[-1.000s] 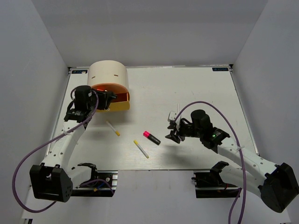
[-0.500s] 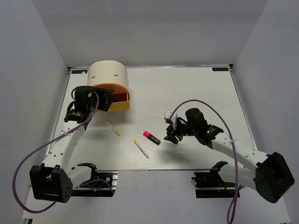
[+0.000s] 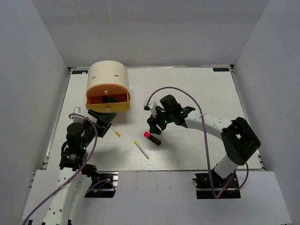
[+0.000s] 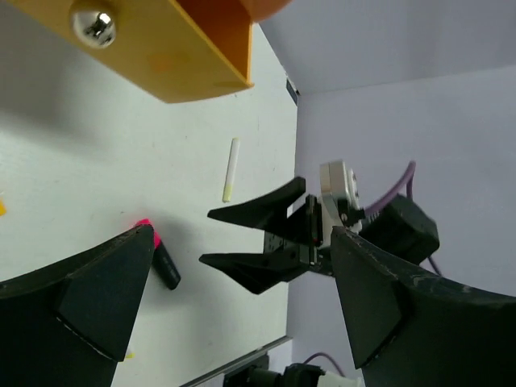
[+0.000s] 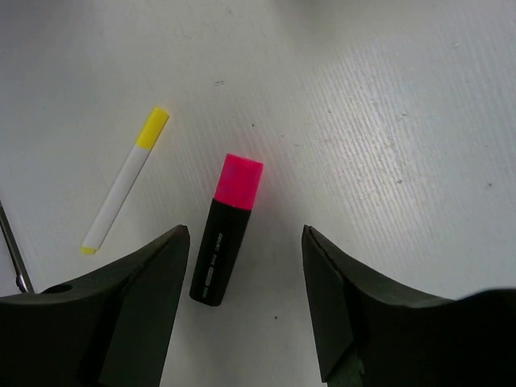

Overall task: Sort the stationery into containers
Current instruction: Pick up the pen from the center of the board.

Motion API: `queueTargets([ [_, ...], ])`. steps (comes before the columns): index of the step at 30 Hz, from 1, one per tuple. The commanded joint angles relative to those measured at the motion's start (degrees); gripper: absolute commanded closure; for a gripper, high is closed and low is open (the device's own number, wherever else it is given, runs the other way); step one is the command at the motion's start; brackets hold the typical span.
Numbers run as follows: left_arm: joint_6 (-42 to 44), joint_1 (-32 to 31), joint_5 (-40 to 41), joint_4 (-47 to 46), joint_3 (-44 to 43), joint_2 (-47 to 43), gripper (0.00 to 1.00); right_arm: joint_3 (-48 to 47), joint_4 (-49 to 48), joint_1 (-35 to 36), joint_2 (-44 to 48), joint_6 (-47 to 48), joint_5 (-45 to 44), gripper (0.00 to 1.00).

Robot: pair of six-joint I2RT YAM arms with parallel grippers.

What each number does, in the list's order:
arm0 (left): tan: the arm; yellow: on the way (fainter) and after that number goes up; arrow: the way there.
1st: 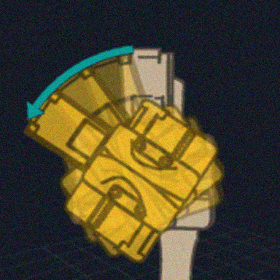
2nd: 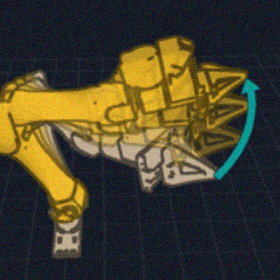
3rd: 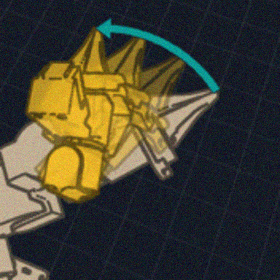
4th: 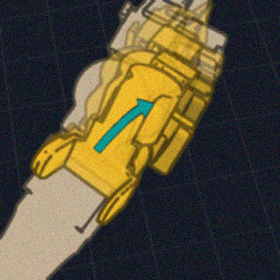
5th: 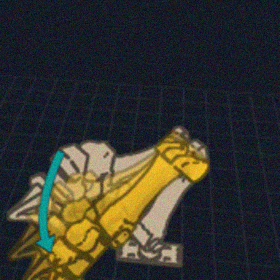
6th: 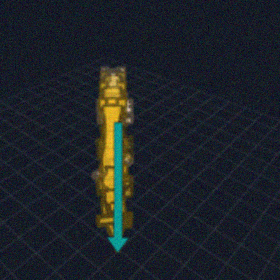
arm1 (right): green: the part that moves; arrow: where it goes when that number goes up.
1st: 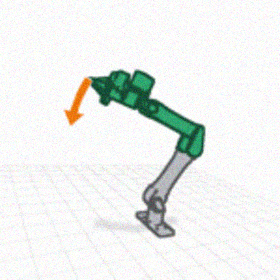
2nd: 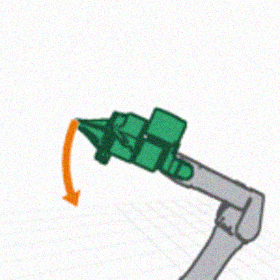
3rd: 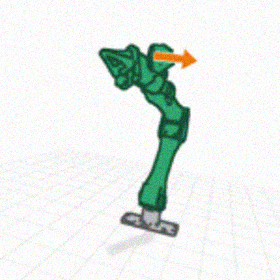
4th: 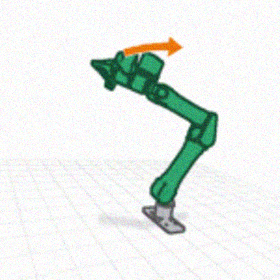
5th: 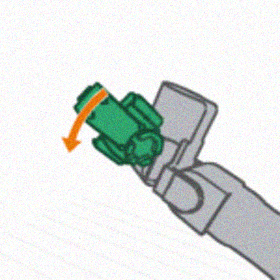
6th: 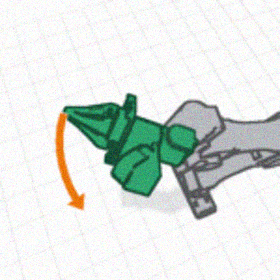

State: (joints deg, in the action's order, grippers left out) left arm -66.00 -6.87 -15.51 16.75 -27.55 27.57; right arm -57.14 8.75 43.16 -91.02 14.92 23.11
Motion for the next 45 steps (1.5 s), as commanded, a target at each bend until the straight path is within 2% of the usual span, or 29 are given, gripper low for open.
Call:
queueTargets([
  [1, 2.7, 0.3, -0.7, 4.9, 3.9, -7.3, 0.0, -3.9, 3.9, 2.6, -2.7, -1.6, -2.6, 0.36],
  [6, 5.1, 0.3, 2.7, 12.8, 5.1, -13.8, 0.0, -6.2, 5.7, 5.6, -8.0, -1.5, -8.1, 0.32],
  [10, 8.3, 0.3, 5.9, 18.2, 2.3, -13.3, 0.0, -7.0, 6.1, 7.5, -10.6, -2.3, -11.0, 0.31],
  [15, 10.5, 0.3, 7.1, 21.3, 0.8, -10.8, 0.0, -7.6, 5.7, 9.0, -13.0, -3.1, -18.8, 0.33],
  [18, 10.5, 0.3, 8.2, 21.3, 0.3, -10.8, 0.0, -7.3, 6.0, 9.3, -13.7, -2.6, -21.1, 0.42],
  [21, 10.5, 0.3, 9.3, 21.3, 1.5, -10.8, 0.0, -6.4, 7.0, 9.9, -13.6, -2.1, -21.5, 0.59],
  [22, 9.9, 0.3, 9.4, 21.3, 1.5, -10.8, 0.01, -6.3, 7.2, 9.9, -13.3, -1.9, -21.4, 0.71],
  [26, 8.8, 0.3, 10.9, 21.3, 2.7, -10.2, 0.04, -5.6, 8.9, 9.8, -11.5, -0.5, -19.2, 0.9],
  [30, 8.8, 0.3, 10.9, 20.7, 3.9, -8.9, 0.05, -8.9, 10.8, 9.3, -6.1, 4.3, -16.5, 0.95],
  [31, 8.8, 0.3, 10.9, 20.7, 4.5, -8.9, 0.05, -9.6, 10.9, 9.3, -5.1, 7.9, -15.4, 0.96],
  [36, 8.3, 0.3, 9.8, 17.2, 6.3, -7.6, 0.08, -17.7, 7.2, 9.3, 0.1, 16.1, -10.4, 0.99],
  [41, 8.3, 0.3, 9.3, 15.3, 6.3, -5.9, 0.09, -21.8, 0.1, 9.4, 0.3, 21.9, -3.8, 1.0],
  [45, 8.3, 0.3, 8.1, 14.1, 6.8, -4.7, 0.09, -26.6, -1.2, 9.8, -3.7, 23.6, 0.0, 1.0],
])
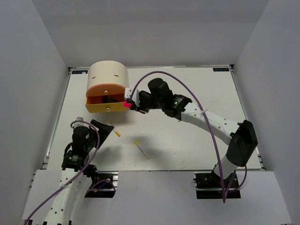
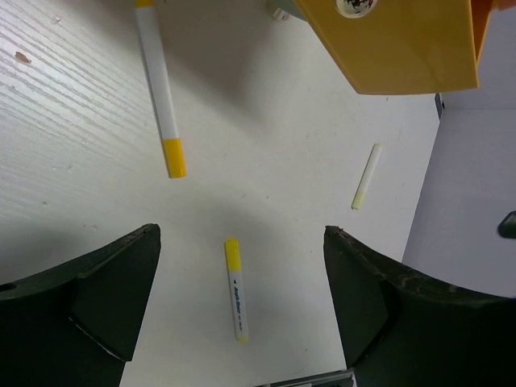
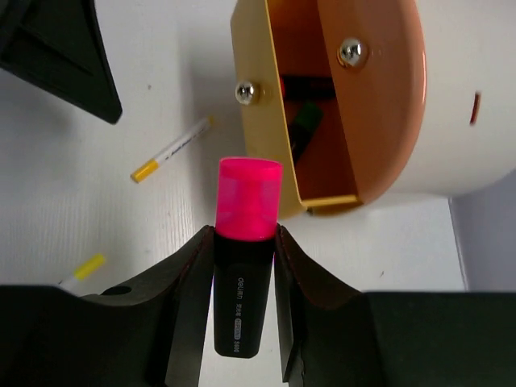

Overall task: Sort the stationery into containers
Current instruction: Pick up the pen from the center of the board, then place the pen in the storage box.

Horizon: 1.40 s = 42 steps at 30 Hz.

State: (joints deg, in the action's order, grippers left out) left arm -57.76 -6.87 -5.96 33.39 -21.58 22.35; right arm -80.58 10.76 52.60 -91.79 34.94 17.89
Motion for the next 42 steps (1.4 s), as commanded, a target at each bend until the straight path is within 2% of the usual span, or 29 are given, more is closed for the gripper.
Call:
queueTargets([
  [1, 0.0, 0.3, -1.4, -2.5, 0.8, 1.0, 0.09, -6.6, -3.3, 0.1, -3.7, 3.7, 5.7, 1.0],
  [7, 0.0, 0.3, -2.6, -3.2, 1.4, 1.0, 0.09, -9.7, -12.7, 0.6, -8.7, 5.5, 8.7, 1.0],
  [11, 0.0, 0.3, -2.6, -3.7, 1.4, 1.0, 0.09, -14.9, -14.7, 0.8, -12.2, 4.6, 9.1, 1.0],
  [22, 0.0, 0.3, -2.6, -7.7, 1.4, 3.0, 0.08, -14.3, -23.2, 0.4, -18.0, 6.6, 8.1, 1.0],
  [26, 0.0, 0.3, -2.6, -10.6, 1.4, 4.8, 0.08, -14.7, -24.6, 0.0, -20.1, 6.5, 7.3, 0.83],
  [29, 0.0, 0.3, -2.6, -13.2, 0.8, 7.6, 0.08, -14.7, -24.8, 0.1, -21.0, 6.8, 7.6, 0.78],
  [32, 0.5, 0.3, -2.6, -14.9, -0.2, 9.6, 0.08, -14.4, -25.4, 0.1, -21.5, 6.5, 6.8, 0.64],
  [33, 0.5, 0.3, -2.6, -15.7, -0.2, 10.9, 0.08, -14.3, -25.9, 0.1, -20.6, 6.1, 6.8, 0.55],
  [37, 1.1, 0.3, -2.6, -18.4, -0.9, 13.9, 0.08, -11.5, -26.2, 0.0, -16.9, 6.1, 7.9, 0.42],
  [42, 1.1, 0.3, -2.0, -23.3, -0.9, 18.4, 0.12, -7.1, -27.5, 0.0, -11.5, 4.9, 7.9, 0.4],
])
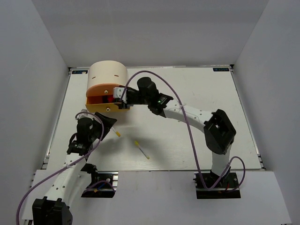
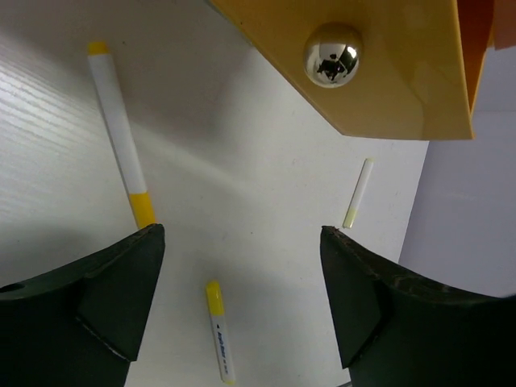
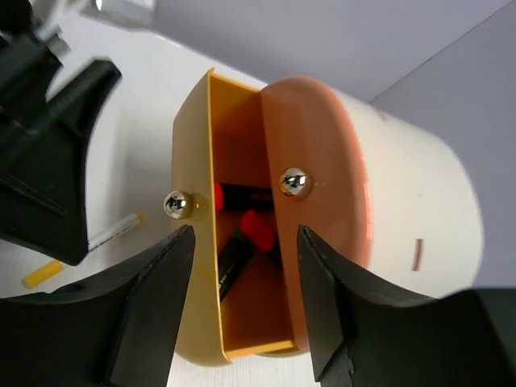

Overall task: Sort the stationery into containers
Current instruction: Place the pen in the storage box, then close the drawer in the storage box.

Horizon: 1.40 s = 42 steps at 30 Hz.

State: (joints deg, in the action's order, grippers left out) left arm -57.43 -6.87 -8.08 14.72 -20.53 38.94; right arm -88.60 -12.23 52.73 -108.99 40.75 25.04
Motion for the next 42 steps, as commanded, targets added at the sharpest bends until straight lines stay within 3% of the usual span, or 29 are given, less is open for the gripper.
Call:
queueTargets([
  [1, 1.3, 0.3, 0.1, -6.8, -2.5, 2.7, 0.14, 1.2, -4.3, -0.1, 6.4, -2.3, 0.5, 0.4],
  [3, 1.4, 0.3, -0.4, -9.0, -2.5, 5.3, 0.22, 2.0, -3.8, -0.4, 9.2, -5.6, -1.1, 0.56],
  [5, 2.0, 0.3, -0.4, -12.5, -3.0, 7.2, 0.34, 2.2, -1.5, -1.1, 11.8, -7.5, -2.1, 0.84],
  [7, 3.4, 0.3, -0.4, -14.8, -4.4, 10.3, 0.38, 3.6, 0.0, -1.9, 13.9, -10.1, -2.7, 0.89],
  [22, 8.3, 0.3, 4.8, -26.4, -7.8, 22.8, 0.38, 30.6, 4.1, -10.7, 35.1, -12.4, -6.5, 0.89],
  [32, 7.8, -0.2, 4.8, -32.3, -11.5, 29.6, 0.38, 38.1, 6.2, -14.8, 41.5, -13.4, -6.0, 0.89],
  [42, 5.2, -0.2, 9.4, -35.2, -11.5, 30.1, 0.37, 44.0, 7.0, -17.4, 44.7, -14.3, -4.8, 0.89],
])
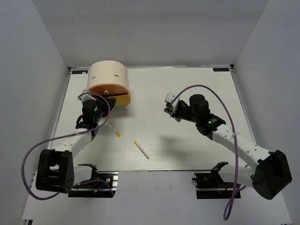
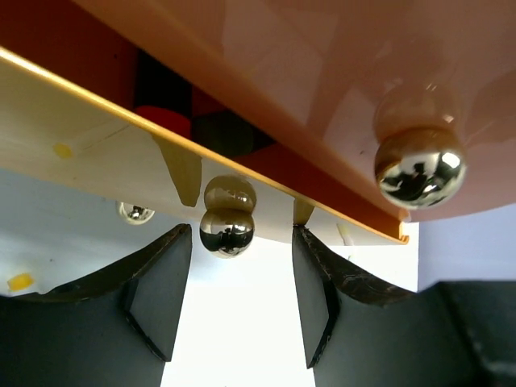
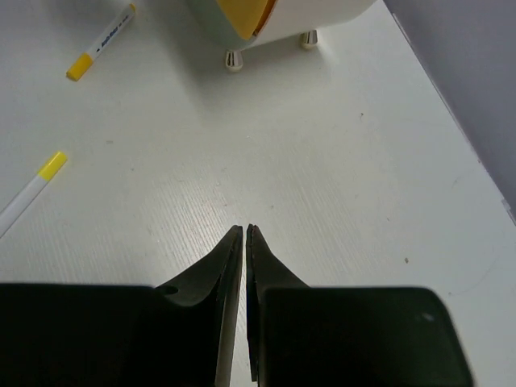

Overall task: Sort the stationery into containers
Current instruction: Close the drawer in the storage box.

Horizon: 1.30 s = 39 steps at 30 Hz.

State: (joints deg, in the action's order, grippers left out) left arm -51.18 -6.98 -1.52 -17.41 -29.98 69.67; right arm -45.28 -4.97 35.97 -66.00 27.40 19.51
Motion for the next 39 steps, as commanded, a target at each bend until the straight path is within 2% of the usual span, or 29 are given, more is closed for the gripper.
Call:
queueTargets([
  [1, -1.6, -0.1, 3.4, -3.1, -2.0, -0.6, 0.37, 1.0, -0.3, -0.9, 2.0, -0.9, 0.9, 0.89],
  [7, -2.7, -0.1, 4.5, -5.1, -1.5, 0.5, 0.36, 2.0, -0.2, -2.2, 2.5, -0.9, 1.1, 0.89],
  [19, -2.7, -0.1, 4.5, -6.1, -2.6, 2.8, 0.36, 3.8, -0.1, -3.0, 2.9, -1.7, 1.8, 0.78],
  [23, -2.7, -0.1, 4.0, -6.1, -2.0, 2.8, 0.35, 4.4, 0.2, -3.5, 3.1, -1.8, 2.3, 0.78],
  [27, -2.7, -0.1, 1.4, -7.3, 2.4, 0.6, 0.33, 5.4, 0.3, -4.0, 3.4, -2.3, 2.9, 0.78],
  [33, -6.9, -0.1, 3.4, -7.3, 9.9, -4.8, 0.3, 6.7, 0.3, -4.2, 3.3, -3.8, 3.7, 0.78],
  [39, -6.9, -0.1, 4.0, -6.7, 10.5, -3.8, 0.29, 7.4, -0.2, -4.5, 3.2, -4.5, 4.0, 0.78],
])
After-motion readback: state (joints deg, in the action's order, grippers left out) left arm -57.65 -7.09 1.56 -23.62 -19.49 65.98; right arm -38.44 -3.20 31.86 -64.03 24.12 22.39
